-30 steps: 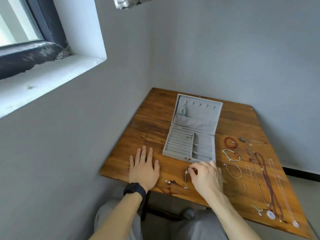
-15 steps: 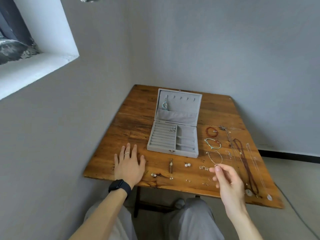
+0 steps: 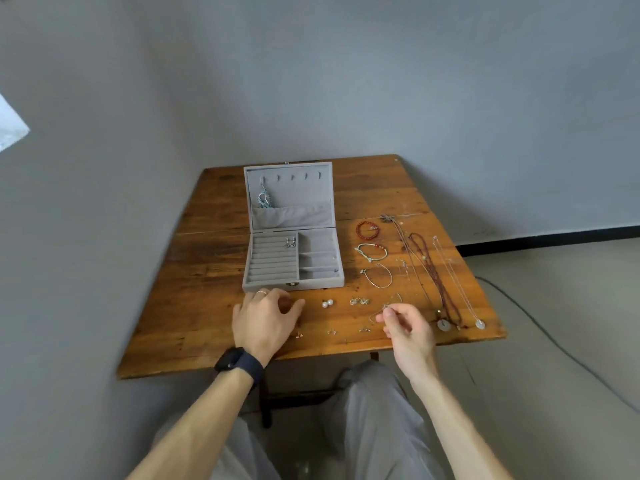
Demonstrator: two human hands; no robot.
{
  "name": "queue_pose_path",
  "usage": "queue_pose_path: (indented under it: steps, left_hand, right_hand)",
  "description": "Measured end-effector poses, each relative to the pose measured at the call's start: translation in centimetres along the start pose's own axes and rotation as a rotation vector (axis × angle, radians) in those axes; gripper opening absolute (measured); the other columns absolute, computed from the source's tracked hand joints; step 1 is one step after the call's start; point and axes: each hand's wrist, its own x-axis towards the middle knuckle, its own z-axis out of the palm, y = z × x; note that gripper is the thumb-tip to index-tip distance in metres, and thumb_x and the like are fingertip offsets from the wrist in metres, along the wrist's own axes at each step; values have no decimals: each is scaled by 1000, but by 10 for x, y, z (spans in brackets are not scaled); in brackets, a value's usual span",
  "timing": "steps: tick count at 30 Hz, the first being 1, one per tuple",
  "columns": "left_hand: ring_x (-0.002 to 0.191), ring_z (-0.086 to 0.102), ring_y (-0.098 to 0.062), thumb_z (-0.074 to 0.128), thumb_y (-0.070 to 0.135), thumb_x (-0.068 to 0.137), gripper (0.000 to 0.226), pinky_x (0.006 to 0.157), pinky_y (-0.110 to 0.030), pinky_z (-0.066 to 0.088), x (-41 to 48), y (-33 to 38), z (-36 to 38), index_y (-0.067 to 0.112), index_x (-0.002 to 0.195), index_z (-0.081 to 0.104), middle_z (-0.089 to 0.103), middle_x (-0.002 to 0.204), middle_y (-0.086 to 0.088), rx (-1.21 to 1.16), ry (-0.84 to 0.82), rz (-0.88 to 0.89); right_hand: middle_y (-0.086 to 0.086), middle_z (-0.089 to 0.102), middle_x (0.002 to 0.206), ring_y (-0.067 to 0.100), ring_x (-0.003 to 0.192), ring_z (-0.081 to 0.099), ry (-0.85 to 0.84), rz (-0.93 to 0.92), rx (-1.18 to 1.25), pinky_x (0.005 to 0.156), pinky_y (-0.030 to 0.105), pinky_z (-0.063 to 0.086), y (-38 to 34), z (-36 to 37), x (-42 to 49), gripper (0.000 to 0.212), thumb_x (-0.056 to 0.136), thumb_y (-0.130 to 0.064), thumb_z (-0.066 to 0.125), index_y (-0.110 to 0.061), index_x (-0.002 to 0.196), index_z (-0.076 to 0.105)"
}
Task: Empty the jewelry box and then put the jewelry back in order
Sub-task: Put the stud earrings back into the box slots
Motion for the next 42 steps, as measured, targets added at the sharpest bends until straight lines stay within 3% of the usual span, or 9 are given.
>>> queue_pose_path:
  steps: [3, 8, 11, 16, 21, 25, 29, 33, 42]
  left_hand:
    - [114, 57, -20, 57, 57, 93, 36, 97, -40, 44, 6, 15, 5, 32, 115, 71, 68, 113, 5, 4, -57, -88]
    - [102, 64, -20, 61, 38, 97, 18, 90, -38, 52, 9, 8, 5, 31, 110, 71, 70, 105, 6, -155, -53, -97]
    - [93, 60, -7, 64, 36, 95, 14, 74, -22, 48, 12, -4, -2, 31, 106, 71, 64, 98, 14, -401, -95, -91]
    - [92, 56, 10, 67, 37, 93, 7, 74, -12, 38, 18, -42, -22, 38, 101, 67, 66, 94, 22, -593, 56, -134]
    - [95, 60, -4, 66, 35, 94, 13, 81, -22, 42, 27, -85, -28, 28, 105, 71, 69, 98, 14, -617, 216, -324]
    - [93, 60, -9, 65, 37, 94, 4, 74, -21, 40, 23, -104, -20, 39, 97, 67, 63, 88, 22, -621, 250, -430]
    - [92, 57, -7, 63, 41, 95, 5, 66, -20, 39, 20, -111, -11, 44, 98, 65, 66, 92, 17, -531, 220, -391]
    - [91, 55, -4, 62, 40, 95, 6, 65, -12, 35, 20, -113, -10, 42, 100, 66, 67, 93, 16, -542, 231, -385]
    - [90, 55, -2, 61, 42, 96, 11, 75, -23, 46, 20, -114, -10, 44, 106, 65, 63, 97, 14, -557, 181, -368]
  right_hand:
    - [-8, 74, 86, 8, 84, 67, -6, 3, -10, 81, 33, 56, -2, -1, 0, 7, 99, -16, 60, -20, 100, 66]
    - [-10, 74, 86, 4, 85, 66, -15, 0, -30, 84, 32, 57, -4, -3, -1, 7, 99, -18, 61, -23, 99, 66]
    - [-11, 74, 86, 2, 86, 66, -27, -9, -39, 86, 30, 55, -8, -2, -1, 8, 98, -16, 62, -23, 97, 66]
    - [-9, 76, 91, 3, 92, 69, -27, -69, -9, 86, 24, 57, -20, 5, 1, 9, 96, -12, 64, -21, 99, 66]
    - [-13, 74, 99, 3, 91, 69, -116, -196, -44, 80, 15, 54, -52, 29, 15, 18, 98, -17, 62, -28, 111, 65]
    - [-16, 74, 100, -1, 99, 67, -252, -279, -117, 83, 13, 52, -78, 65, 36, 15, 98, -15, 62, -26, 104, 70]
    - [-22, 73, 100, -1, 89, 68, -351, -344, -273, 66, 10, 51, -93, 109, 57, 13, 100, -21, 60, -32, 102, 64]
    - [-33, 70, 95, -11, 87, 65, -419, -417, -449, 69, 6, 45, -93, 146, 74, 9, 100, -24, 57, -32, 101, 59]
    - [-26, 66, 86, -14, 82, 59, -485, -391, -621, 64, 5, 38, -86, 206, 104, 17, 95, -27, 65, -43, 89, 65]
